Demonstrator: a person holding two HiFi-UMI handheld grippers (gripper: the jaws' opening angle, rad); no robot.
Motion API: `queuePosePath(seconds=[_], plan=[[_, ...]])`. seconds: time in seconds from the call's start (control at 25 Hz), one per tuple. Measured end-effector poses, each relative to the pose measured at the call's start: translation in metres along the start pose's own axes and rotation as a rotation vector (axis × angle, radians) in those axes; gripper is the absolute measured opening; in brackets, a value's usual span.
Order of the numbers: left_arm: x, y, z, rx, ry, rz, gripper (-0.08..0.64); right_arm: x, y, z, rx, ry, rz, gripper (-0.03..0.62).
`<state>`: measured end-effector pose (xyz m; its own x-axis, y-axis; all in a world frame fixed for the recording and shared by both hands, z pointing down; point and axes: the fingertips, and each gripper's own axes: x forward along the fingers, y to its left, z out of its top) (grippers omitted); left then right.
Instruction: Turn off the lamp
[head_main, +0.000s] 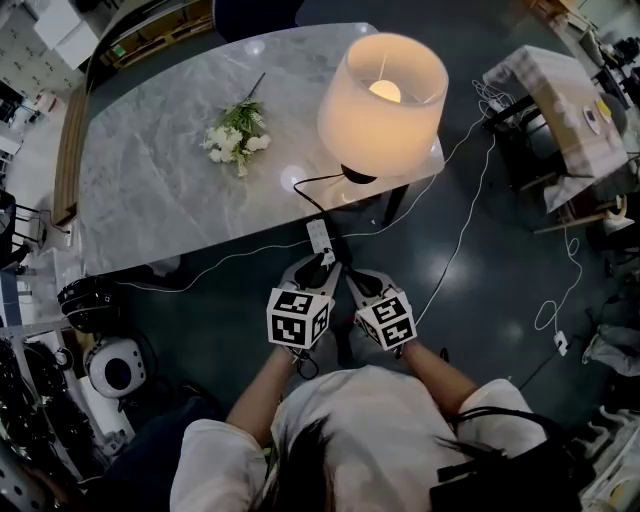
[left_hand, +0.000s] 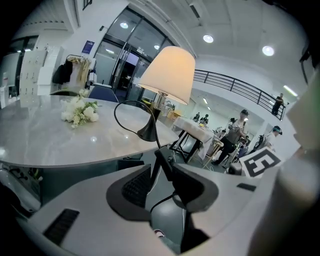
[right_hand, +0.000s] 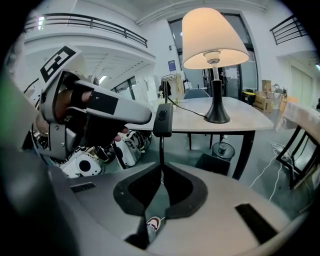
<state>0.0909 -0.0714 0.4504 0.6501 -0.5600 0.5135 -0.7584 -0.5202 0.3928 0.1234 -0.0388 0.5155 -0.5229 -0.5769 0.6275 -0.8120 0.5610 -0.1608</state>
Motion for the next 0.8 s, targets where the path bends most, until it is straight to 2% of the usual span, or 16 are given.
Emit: queuePosePath(seconds=[0.28, 0.56, 0.8], plan=[[0.007, -0.009, 0.011, -0.083, -0.034, -0.077, 0.120, -0.008, 0.003, 0.003, -0.040, -0.041, 0.028, 0.014], [0.013, -0.012, 0.012, -0.123, -0.055, -0.090, 0.120, -0.017, 0.003, -0.002, -0.030, -0.050, 0.036, 0.014], [0.018, -0.017, 0.012, -0.161, -0.058, -0.132, 0.120, -0.021, 0.002, -0.003, -0.022, -0.061, 0.041, 0.014]])
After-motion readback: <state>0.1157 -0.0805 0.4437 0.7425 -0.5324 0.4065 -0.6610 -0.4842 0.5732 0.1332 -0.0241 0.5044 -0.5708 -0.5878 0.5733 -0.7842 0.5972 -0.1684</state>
